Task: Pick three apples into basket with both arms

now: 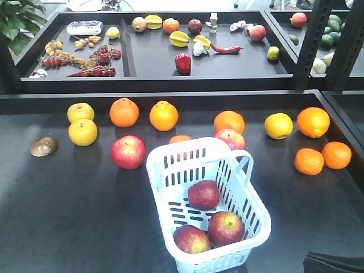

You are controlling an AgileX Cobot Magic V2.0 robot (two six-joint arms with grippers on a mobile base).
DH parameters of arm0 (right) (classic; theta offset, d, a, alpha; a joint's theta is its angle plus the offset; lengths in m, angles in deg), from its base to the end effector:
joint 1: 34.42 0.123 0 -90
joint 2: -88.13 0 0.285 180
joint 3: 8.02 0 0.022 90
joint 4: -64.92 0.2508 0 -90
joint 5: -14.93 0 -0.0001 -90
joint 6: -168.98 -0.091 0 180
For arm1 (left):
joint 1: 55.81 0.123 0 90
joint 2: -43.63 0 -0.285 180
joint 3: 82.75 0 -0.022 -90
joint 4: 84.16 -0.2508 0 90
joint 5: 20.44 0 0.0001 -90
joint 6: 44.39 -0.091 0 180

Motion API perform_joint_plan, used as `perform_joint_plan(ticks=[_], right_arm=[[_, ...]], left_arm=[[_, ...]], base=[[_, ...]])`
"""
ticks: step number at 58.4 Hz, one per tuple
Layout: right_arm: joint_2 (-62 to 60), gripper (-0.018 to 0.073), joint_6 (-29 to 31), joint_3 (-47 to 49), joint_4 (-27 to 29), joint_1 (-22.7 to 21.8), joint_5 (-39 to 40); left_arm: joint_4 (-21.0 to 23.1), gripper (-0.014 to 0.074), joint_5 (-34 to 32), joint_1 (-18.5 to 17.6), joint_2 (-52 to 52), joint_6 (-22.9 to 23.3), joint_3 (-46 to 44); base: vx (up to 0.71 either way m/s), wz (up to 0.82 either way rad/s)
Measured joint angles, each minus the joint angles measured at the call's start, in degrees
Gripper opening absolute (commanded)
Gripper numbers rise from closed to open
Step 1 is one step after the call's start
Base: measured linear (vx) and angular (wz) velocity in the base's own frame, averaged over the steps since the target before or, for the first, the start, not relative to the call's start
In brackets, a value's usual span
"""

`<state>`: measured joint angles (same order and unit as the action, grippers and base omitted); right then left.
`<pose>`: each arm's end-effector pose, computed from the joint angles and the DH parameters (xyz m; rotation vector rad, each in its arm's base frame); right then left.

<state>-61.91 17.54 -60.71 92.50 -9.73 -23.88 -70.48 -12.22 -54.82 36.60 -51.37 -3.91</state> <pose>0.0578 0.0557 0.2781 -0.7315 1.9433 0.4996 0.0565 -0.0021 0.1917 -0.0821 1.6370 -0.1022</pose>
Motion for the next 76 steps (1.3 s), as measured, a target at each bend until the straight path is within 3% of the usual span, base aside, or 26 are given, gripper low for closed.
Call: perform_joint_plan(ticks=[15,76], right_arm=[[0.0,-0.0005,0.01,0.0,0.0,0.0,0.0],[0.0,-0.0005,0.01,-0.39,0.19,0.0,0.07]], left_arm=[[-0.12,-0.0006,-4.86,0.0,0.0,0.04,0.0],[-0.22,-0.0006,-4.91,0.0,0.0,0.04,0.0]], base=[[0.0,0.0],[0.0,0.0]])
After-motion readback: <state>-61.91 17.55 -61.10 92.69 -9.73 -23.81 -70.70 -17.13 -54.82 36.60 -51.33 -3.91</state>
